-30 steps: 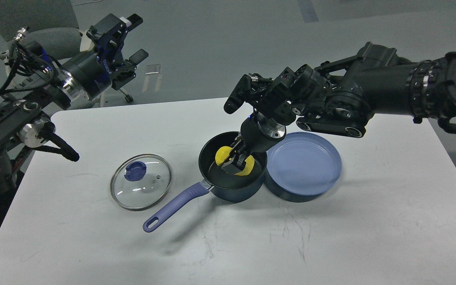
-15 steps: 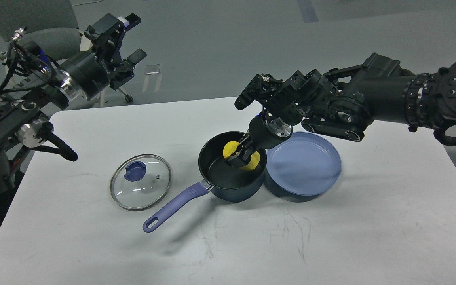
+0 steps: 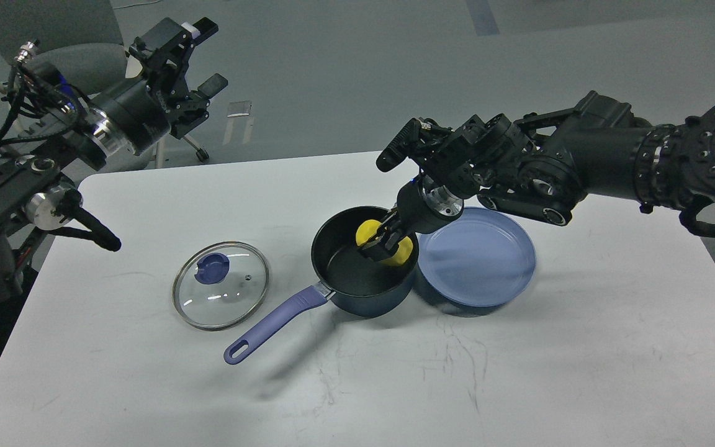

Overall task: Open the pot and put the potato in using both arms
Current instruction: 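Lower the potato into the saucepan and open the right gripper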

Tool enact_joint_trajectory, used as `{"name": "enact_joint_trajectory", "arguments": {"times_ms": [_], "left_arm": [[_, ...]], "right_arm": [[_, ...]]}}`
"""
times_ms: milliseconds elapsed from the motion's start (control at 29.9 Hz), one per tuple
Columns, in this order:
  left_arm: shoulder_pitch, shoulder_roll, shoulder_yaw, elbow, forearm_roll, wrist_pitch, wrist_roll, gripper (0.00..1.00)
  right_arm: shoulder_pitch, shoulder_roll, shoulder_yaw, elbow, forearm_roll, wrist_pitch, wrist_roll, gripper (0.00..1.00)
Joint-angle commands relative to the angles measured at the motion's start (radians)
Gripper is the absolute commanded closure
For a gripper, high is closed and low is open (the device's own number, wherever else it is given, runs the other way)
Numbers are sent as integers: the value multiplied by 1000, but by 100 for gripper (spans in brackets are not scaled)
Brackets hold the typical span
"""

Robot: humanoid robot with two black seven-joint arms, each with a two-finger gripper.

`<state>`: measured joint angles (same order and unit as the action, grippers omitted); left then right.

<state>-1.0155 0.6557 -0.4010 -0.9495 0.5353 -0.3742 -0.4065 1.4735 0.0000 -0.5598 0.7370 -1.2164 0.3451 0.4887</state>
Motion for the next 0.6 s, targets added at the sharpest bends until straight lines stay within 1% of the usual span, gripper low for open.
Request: {"name": "enact_joint_trajectory", "arguments": {"times_ms": [0,33,67,100,134,167,200,401,434,501,535,568], "left_arm": [[0,1,-1,0,0,0,0,2],[0,1,-1,0,0,0,0,2],[0,1,-1,0,0,0,0,2],[0,1,-1,0,0,0,0,2],[0,1,-1,0,0,0,0,2],[0,1,-1,0,0,0,0,2],[0,1,-1,0,0,0,0,2],[0,1,-2,0,0,0,0,2],[0,1,-2,0,0,0,0,2],[0,1,-2,0,0,0,0,2],[0,1,-2,0,0,0,0,2],[0,1,-2,0,0,0,0,2]], "right_arm": [[-4,0,-2,-2,0,0,0,61],[-5,0,-2,-2,0,0,0,58],[-7,0,-2,-2,0,0,0,52],[-7,0,-2,-2,0,0,0,49],[-7,0,0,-2,0,0,0,43],[-7,0,0,-2,0,0,0,32],[-5,0,0,-2,1,0,0,29],[-5,0,0,-1,9,0,0,16],[-5,0,0,-2,11,0,0,11],[-5,0,0,-2,17,0,0,7],[-5,0,0,-2,23,0,0,5],[-5,0,1,-2,23,0,0,5]]}}
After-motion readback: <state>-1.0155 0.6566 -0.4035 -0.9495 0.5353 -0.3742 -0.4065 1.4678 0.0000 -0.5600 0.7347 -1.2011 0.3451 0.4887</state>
